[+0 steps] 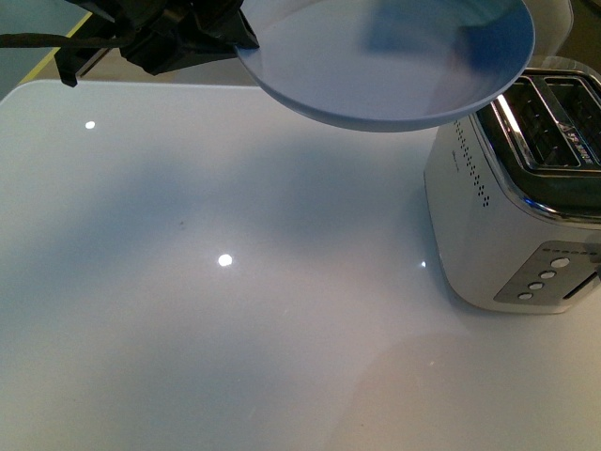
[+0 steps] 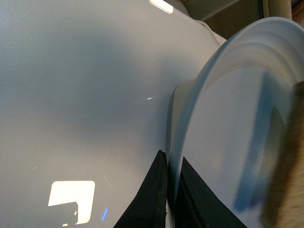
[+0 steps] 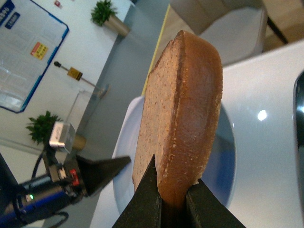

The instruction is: Left arm holds plate, right arm toasts bread

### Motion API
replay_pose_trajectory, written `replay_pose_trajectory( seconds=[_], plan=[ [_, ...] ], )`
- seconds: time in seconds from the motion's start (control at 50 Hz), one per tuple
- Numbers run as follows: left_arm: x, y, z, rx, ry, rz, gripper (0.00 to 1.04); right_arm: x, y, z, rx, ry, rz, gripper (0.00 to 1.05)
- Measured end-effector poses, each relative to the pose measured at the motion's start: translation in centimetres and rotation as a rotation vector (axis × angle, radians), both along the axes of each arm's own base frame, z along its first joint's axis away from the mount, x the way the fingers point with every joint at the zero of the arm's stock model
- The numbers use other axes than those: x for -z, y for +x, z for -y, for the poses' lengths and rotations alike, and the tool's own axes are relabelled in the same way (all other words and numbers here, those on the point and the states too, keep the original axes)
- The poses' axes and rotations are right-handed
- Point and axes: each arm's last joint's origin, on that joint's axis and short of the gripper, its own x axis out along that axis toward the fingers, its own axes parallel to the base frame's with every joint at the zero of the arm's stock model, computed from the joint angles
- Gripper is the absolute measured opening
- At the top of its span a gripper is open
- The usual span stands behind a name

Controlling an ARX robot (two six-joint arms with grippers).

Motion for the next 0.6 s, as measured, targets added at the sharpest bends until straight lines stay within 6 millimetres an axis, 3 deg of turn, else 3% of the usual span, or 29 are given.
replay_pose_trajectory(
  seconds=[0.14,0.4,0.48,0.601],
  plan=[
    [0.0,-0.1,0.1,0.003,0.001,-0.001,0.03,-3.0,0.4,0.9,0.059,-0.064,0.08,0.03],
    [0.2,-0.2,0.1,0.004,0.002,-0.006,0.03,-7.2,2.0,2.5,0.249,-0.385,0.2,0.03],
    [0.3,-0.2,0.1,0.004,0.004,-0.009,0.03,-7.5,2.5,2.8,0.308,-0.547,0.237,0.03],
    [0.3,-0.2,0.1,0.004,0.004,-0.011,0.03,-5.9,3.1,2.8,0.267,-0.71,0.175,0.03]
  ],
)
